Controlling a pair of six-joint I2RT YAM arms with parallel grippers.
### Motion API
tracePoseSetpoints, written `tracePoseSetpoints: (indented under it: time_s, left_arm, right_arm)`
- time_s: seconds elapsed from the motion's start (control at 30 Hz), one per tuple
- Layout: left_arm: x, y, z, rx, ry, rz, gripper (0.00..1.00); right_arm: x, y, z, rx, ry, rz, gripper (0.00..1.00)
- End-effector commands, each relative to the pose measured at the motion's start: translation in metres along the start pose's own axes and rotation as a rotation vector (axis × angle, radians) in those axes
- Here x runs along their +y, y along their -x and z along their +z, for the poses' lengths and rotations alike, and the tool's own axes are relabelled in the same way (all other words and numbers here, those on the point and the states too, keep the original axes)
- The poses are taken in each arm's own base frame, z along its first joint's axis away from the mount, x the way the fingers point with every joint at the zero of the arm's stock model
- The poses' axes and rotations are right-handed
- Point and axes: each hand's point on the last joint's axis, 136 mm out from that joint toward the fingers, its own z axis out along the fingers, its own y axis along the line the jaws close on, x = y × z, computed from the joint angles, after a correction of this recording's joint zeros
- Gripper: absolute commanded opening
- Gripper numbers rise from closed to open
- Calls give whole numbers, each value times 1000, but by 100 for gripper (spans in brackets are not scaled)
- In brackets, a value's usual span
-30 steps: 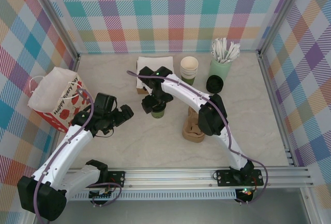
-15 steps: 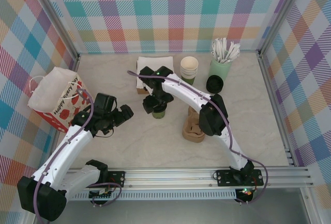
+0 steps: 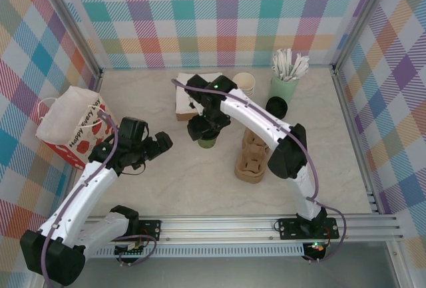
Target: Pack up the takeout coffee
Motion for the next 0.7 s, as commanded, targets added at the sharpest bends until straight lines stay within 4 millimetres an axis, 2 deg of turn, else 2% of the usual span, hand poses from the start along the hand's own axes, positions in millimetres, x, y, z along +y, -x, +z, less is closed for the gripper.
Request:
tracePoseSetpoints:
  time_s: [0.0,0.23,0.4,0.5,0.67]
  left_arm:
    - [-15,9,-11,-23,-68,20,100]
    - [-17,8,-14,-16,-79,35,100]
    - [-17,7,-15,-20,-81,39,100]
    - [-18,7,-14,-16,-82,44,100]
    - [-21,10,-12,-13,-88,48,100]
  right_arm:
    - [-13,-10,-45,-38,17,60,79]
    - [-59,-26,-92,-95,-4,159,78]
    - [-106,-49,-119,-119,-26,263,78]
    - [-139,-69,-129,-125,-50,335,78]
    - [-196,-104,-128,-121,-90,474,78]
